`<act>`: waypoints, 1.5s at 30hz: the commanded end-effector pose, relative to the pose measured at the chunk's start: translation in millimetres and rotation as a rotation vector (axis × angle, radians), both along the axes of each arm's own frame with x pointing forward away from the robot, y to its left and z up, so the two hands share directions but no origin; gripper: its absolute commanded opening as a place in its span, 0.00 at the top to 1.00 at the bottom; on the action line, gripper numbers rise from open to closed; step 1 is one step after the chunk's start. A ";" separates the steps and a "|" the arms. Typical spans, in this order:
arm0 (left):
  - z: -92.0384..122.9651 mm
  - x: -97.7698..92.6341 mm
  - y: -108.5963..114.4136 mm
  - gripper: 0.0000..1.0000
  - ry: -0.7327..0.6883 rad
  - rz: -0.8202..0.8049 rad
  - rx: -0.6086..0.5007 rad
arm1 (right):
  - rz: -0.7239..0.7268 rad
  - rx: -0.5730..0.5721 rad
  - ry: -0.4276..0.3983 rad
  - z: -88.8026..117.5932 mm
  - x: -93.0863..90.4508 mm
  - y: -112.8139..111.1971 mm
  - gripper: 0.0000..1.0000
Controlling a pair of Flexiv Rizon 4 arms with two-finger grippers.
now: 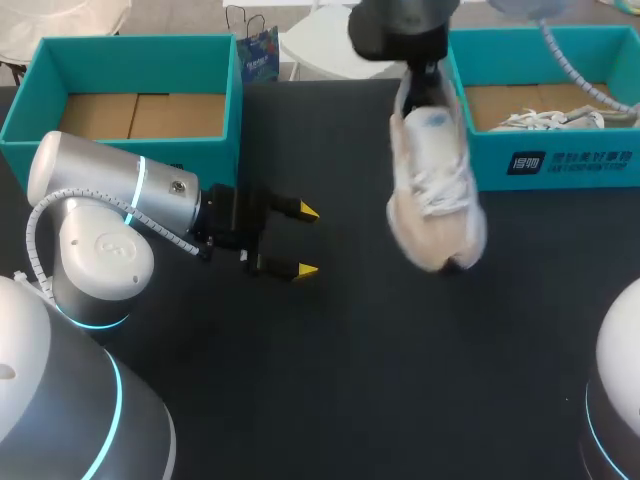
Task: Take the shoe out of the shoebox, open the shoe tongue, remove and reinsert the insole, then place the shoe into the shoebox
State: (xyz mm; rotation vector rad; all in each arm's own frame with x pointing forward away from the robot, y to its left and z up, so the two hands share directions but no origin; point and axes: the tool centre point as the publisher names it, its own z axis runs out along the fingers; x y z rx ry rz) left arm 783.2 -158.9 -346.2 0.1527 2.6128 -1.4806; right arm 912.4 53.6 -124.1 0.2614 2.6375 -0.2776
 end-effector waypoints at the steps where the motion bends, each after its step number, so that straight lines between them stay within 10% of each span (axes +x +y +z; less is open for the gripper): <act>1: 0.1 0.0 -0.9 0.00 0.000 0.000 0.004 | 0.049 0.020 0.025 7.8 31.5 -34.4 1.00; 18: 0.1 0.0 -0.9 0.00 0.000 0.000 0.004 | 0.084 -0.040 0.104 3.0 173.4 -166.6 1.00; 36: 0.1 0.0 -0.9 0.00 0.000 0.000 0.004 | 0.046 -0.019 0.081 1.3 177.6 -171.3 1.00; 45: 0.1 0.0 -0.9 0.00 0.000 0.000 0.004 | -0.023 0.057 0.012 -6.9 226.4 -239.0 1.00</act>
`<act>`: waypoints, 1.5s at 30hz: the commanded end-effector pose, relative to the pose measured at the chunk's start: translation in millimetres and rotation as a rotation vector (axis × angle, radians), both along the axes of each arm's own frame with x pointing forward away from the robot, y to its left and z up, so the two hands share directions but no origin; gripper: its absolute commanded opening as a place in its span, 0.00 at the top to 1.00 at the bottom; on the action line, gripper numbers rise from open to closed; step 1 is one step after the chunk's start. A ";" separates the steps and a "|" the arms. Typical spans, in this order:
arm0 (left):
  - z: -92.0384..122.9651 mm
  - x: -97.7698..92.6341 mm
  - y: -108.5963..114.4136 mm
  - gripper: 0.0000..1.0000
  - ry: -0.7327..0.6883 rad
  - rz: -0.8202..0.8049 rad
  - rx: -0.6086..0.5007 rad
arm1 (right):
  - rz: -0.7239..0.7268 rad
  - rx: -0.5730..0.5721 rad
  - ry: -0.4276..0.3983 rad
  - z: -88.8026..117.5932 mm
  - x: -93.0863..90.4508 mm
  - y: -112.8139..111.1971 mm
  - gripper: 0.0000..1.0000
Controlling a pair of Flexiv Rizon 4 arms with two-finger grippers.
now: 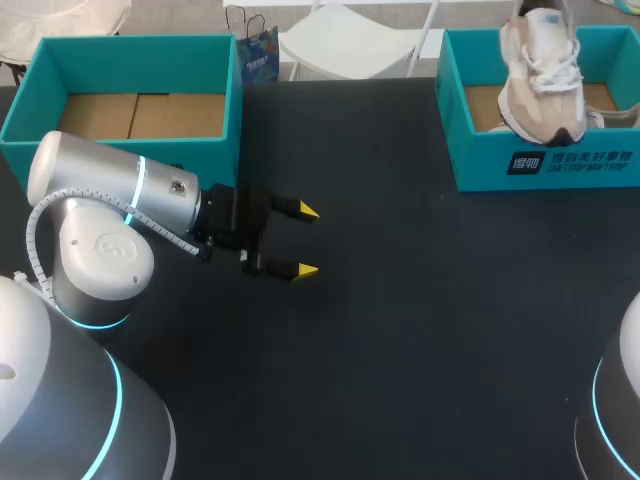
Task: Take the shoe out of the shoebox, open the shoe tongue, remove and reinsert the insole, then place the shoe into the shoebox
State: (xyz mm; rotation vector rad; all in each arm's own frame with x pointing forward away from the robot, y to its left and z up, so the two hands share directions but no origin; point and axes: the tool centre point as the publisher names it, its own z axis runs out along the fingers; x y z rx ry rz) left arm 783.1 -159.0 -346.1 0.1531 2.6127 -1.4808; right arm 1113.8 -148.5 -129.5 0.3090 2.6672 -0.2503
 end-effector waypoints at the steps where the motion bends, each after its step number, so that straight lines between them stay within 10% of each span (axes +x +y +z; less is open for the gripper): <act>1: 0.0 0.1 -0.8 0.00 0.000 0.000 0.004 | 0.005 0.025 -0.014 -1.5 25.0 -36.9 1.00; 14: 0.0 0.1 -0.8 0.00 0.000 0.000 0.004 | -0.011 -0.052 0.124 -13.0 94.6 -149.2 1.00; 27: 0.0 0.1 -0.8 0.00 0.000 0.000 0.004 | -0.120 -0.023 0.099 -15.4 101.7 -163.2 1.00; 45: 0.0 0.1 -0.8 0.00 0.000 0.000 0.004 | -1.165 0.168 -0.123 -16.7 59.9 -195.6 1.00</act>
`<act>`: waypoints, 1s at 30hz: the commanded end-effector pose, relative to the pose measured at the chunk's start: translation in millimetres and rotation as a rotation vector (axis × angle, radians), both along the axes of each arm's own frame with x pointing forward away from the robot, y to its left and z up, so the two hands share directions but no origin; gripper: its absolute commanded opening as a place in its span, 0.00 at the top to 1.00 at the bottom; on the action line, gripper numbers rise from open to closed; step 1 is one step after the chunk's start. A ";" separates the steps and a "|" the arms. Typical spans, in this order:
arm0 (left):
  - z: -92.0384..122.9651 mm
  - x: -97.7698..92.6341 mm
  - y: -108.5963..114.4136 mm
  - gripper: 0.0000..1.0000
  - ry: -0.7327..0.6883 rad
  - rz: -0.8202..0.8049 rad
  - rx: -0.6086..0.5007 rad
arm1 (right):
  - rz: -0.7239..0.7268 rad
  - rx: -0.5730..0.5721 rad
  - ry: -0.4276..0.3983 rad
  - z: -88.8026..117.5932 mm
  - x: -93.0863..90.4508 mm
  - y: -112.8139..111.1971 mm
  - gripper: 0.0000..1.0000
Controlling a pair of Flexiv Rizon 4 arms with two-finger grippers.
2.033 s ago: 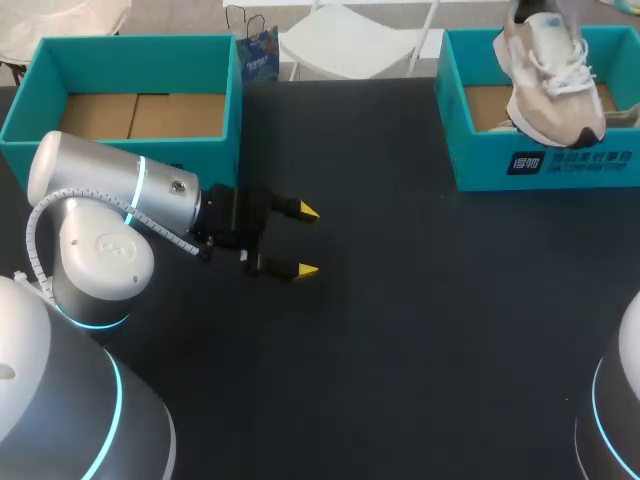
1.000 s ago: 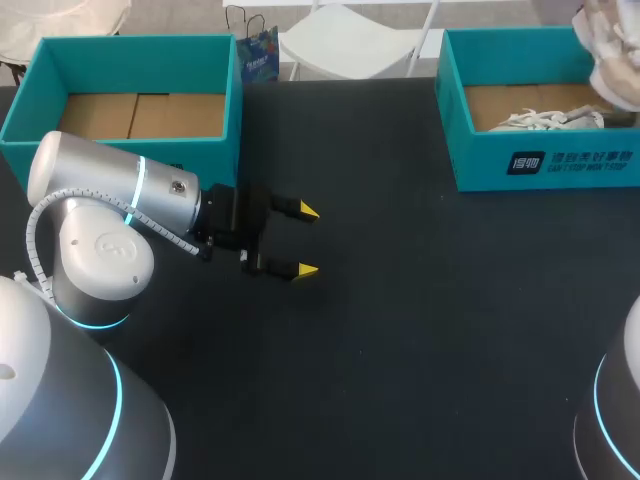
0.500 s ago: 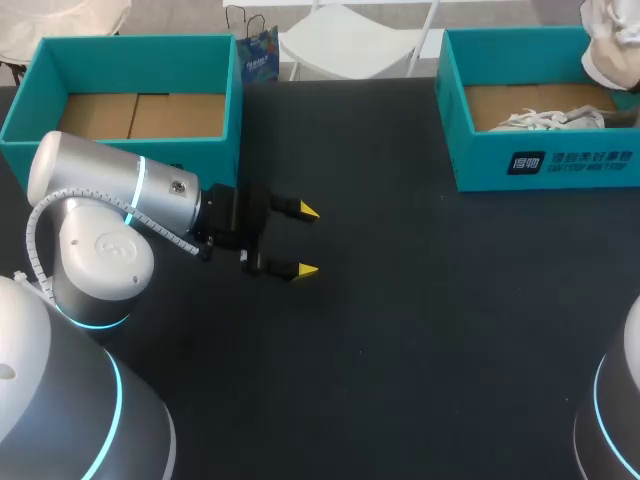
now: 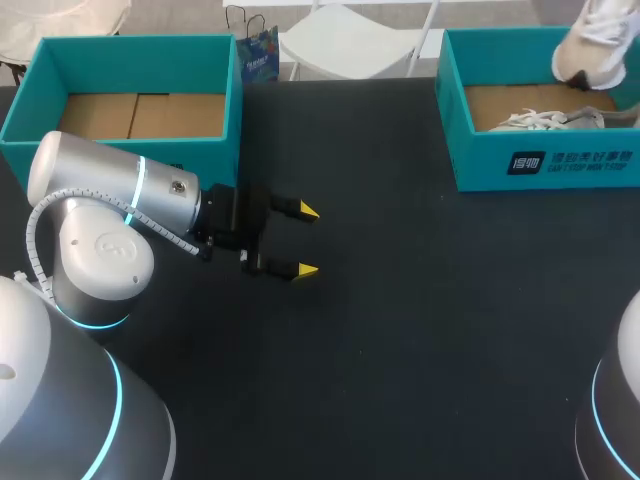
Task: Take the shoe out of the shoebox, open the shoe tongue, remove and reinsert the insole, then place the shoe into the shoebox
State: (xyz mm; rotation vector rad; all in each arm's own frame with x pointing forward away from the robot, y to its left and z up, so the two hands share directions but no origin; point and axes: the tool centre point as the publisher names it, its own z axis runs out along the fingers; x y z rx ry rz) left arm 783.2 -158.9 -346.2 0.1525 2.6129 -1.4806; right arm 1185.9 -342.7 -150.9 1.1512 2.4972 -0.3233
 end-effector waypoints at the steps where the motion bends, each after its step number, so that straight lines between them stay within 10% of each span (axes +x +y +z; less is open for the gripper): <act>1: 0.1 0.0 -1.0 0.00 0.000 -0.001 0.004 | -0.552 0.060 -0.104 4.6 -12.2 -1.4 1.00; 13: 0.1 0.0 -1.0 0.00 0.000 -0.001 0.004 | -0.904 0.131 -0.108 7.1 -27.6 -13.7 1.00; 30: 0.1 0.0 -1.0 0.00 0.000 -0.001 0.004 | -0.900 0.115 -0.070 6.8 -30.1 -13.3 1.00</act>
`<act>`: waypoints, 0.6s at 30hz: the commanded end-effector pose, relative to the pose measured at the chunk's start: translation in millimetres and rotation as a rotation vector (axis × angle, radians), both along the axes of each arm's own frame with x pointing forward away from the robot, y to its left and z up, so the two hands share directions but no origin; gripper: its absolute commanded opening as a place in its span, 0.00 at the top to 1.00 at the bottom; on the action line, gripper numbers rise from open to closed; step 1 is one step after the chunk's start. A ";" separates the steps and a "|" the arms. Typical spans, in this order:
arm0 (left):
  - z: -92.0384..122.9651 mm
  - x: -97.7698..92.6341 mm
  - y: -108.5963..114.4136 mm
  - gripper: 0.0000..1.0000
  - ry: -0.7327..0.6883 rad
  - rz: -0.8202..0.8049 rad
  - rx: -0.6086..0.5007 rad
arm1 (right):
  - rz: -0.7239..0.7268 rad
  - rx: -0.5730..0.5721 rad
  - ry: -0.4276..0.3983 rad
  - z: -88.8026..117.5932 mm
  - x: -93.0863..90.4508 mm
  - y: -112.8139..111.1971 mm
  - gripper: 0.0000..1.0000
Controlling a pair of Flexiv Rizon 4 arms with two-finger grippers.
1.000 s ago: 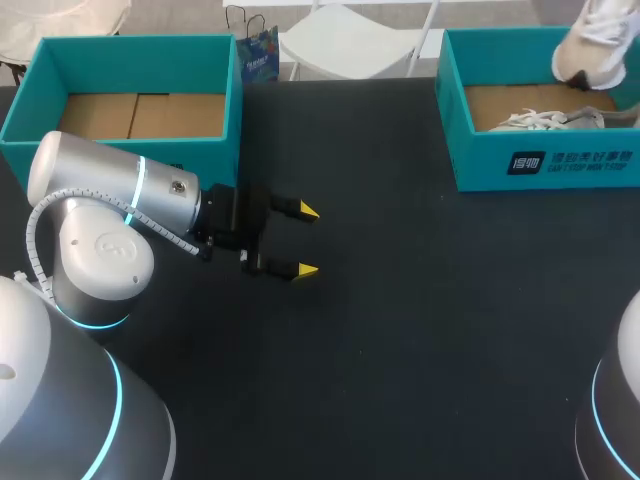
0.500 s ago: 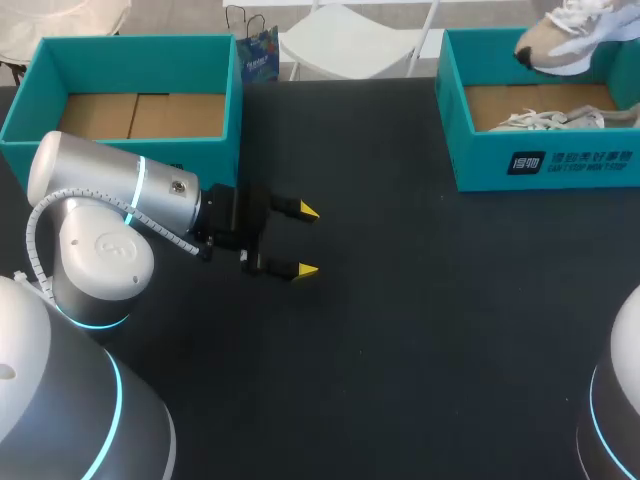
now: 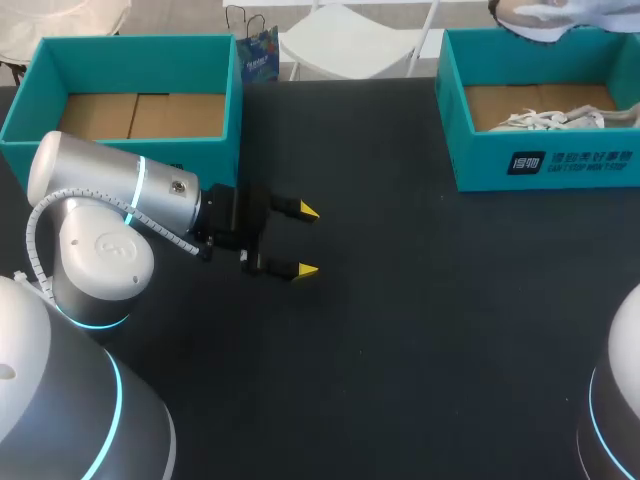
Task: Take the shoe out of the shoebox, open the shoe tongue, remove and reinsert the insole, then place the shoe into the shoebox
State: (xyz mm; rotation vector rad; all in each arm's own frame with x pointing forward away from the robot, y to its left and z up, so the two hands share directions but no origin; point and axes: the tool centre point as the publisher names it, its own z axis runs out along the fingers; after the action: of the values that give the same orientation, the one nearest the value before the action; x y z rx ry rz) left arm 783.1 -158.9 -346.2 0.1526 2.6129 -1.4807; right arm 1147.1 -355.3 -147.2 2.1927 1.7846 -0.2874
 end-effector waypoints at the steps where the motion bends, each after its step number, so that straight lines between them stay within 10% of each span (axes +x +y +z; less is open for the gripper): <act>1: 0.1 0.0 -0.9 0.00 0.000 0.000 0.004 | -0.019 0.014 0.062 3.1 8.8 -0.7 1.00; 18: 0.1 0.0 -0.9 0.00 0.000 0.000 0.004 | -0.043 -0.015 -0.047 -22.8 14.7 0.1 1.00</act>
State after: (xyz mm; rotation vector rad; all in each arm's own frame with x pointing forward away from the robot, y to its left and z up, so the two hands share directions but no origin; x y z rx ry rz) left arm 783.2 -158.9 -346.2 0.1527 2.6129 -1.4807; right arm 1166.4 -357.4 -162.0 2.2149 1.7159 -0.3018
